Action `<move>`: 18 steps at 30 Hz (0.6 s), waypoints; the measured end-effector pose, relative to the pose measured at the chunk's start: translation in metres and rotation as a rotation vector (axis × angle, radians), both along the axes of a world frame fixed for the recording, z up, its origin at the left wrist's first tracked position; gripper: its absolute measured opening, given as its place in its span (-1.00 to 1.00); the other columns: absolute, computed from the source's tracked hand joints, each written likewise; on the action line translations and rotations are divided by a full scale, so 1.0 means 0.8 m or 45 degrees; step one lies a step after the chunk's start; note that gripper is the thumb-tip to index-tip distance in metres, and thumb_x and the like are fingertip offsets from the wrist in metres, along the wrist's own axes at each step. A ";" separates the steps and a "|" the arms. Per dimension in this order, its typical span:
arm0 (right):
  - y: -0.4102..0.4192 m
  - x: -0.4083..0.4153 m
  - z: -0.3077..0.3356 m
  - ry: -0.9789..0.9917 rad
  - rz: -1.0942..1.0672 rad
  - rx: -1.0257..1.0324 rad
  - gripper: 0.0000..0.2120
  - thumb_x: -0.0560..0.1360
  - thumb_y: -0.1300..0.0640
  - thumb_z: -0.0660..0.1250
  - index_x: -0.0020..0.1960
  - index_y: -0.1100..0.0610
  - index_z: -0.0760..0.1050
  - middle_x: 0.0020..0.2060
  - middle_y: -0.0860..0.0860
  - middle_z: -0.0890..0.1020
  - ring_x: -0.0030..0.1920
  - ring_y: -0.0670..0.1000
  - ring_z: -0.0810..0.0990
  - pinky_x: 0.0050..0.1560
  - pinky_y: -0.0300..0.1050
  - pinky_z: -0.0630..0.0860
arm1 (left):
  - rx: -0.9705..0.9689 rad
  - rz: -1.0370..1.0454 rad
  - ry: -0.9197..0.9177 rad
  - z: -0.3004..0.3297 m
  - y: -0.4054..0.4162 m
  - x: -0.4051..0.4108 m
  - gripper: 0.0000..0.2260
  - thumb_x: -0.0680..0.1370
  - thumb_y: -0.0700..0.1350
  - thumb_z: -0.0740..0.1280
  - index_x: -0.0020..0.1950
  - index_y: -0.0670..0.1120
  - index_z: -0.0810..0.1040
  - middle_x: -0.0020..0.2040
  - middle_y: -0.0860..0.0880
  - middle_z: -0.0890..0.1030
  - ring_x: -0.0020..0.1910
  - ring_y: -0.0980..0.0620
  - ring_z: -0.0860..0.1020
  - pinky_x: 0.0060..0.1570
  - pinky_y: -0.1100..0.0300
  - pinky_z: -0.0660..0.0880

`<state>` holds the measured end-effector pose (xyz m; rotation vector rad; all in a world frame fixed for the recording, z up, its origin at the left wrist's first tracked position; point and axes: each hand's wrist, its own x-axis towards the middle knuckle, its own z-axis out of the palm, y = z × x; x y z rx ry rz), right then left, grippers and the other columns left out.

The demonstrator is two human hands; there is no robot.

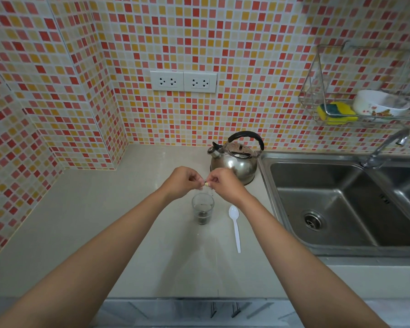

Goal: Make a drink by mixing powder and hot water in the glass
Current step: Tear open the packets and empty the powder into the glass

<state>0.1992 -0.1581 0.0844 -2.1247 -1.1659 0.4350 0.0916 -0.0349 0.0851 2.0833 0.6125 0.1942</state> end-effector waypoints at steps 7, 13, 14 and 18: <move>-0.004 0.007 -0.005 0.116 -0.073 0.035 -0.86 0.51 0.21 0.34 -0.02 0.24 0.64 -0.23 0.08 0.63 -0.32 -0.13 0.51 -0.27 -0.27 0.43 | 0.051 0.114 -0.043 0.000 0.002 0.003 -0.89 0.48 -0.20 0.46 -0.05 -0.23 0.69 -0.21 -0.08 0.66 -0.29 0.16 0.57 -0.22 0.35 0.46; -0.001 0.008 -0.006 0.056 -0.082 0.060 -0.87 0.52 0.23 0.33 -0.06 0.25 0.64 -0.17 0.15 0.64 -0.19 0.01 0.55 -0.13 -0.15 0.46 | 0.124 0.121 -0.023 -0.004 -0.003 0.012 -0.90 0.51 -0.22 0.41 -0.08 -0.25 0.67 -0.22 -0.10 0.65 -0.27 0.03 0.55 -0.27 0.26 0.42; 0.000 0.008 -0.006 0.057 -0.068 0.068 -0.88 0.51 0.24 0.34 -0.05 0.25 0.64 -0.19 0.11 0.61 -0.18 0.00 0.54 -0.13 -0.16 0.45 | 0.148 0.117 -0.031 -0.004 -0.004 0.012 -0.91 0.51 -0.23 0.41 -0.08 -0.24 0.67 -0.23 -0.09 0.65 -0.30 0.07 0.54 -0.30 0.28 0.42; 0.001 0.012 -0.005 0.046 -0.062 0.066 -0.88 0.51 0.27 0.33 -0.04 0.24 0.65 -0.23 0.05 0.58 -0.21 0.00 0.53 -0.15 -0.15 0.44 | 0.096 0.091 -0.104 -0.005 -0.004 0.012 -0.95 0.50 -0.20 0.43 -0.12 -0.17 0.67 -0.24 -0.06 0.65 -0.32 0.17 0.52 -0.27 0.36 0.41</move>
